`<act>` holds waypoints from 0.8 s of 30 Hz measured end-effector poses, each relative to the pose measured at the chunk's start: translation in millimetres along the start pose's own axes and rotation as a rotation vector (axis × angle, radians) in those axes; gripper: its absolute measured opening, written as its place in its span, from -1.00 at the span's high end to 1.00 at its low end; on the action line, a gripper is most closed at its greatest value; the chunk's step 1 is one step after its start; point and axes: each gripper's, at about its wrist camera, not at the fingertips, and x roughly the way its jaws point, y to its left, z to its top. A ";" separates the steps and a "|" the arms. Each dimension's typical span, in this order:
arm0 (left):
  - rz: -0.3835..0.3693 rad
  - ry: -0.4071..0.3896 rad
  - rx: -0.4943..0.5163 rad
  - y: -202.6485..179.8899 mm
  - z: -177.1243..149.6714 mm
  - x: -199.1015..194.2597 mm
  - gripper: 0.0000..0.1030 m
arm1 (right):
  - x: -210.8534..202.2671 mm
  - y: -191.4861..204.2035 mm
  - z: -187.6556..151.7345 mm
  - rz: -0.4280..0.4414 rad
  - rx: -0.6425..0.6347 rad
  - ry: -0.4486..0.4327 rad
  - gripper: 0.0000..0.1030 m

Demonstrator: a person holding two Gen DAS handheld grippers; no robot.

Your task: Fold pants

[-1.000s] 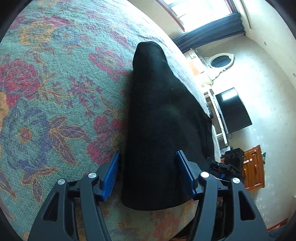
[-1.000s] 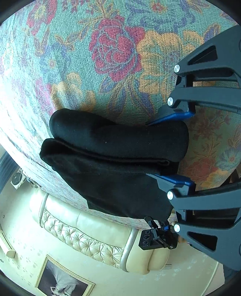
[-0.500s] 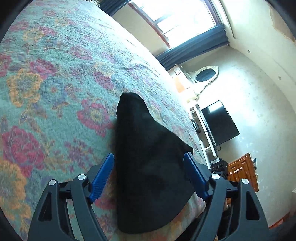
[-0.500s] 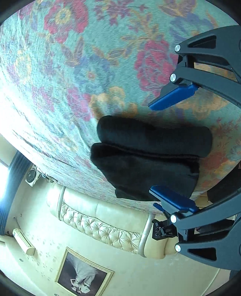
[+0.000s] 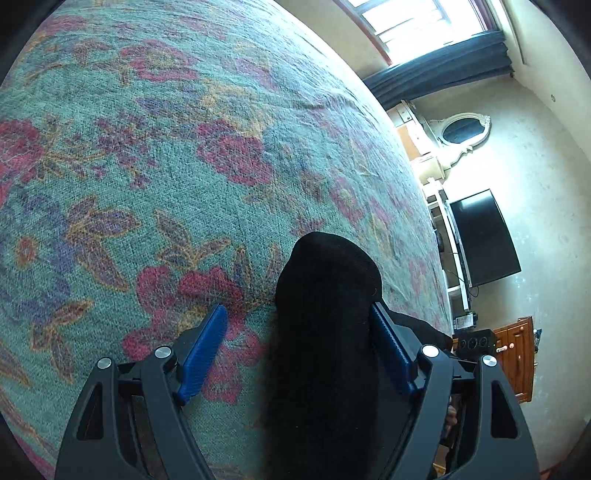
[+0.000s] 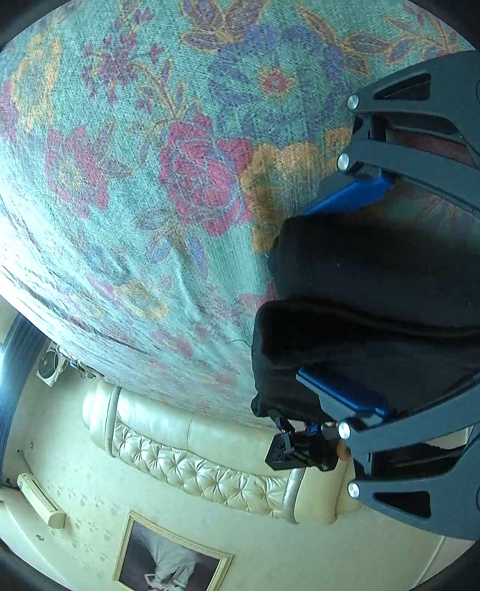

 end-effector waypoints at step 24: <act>-0.078 -0.164 0.072 -7.3 -108.4 -89.8 -0.48 | -47.0 -4.9 -86.2 -0.022 -0.021 0.000 -0.64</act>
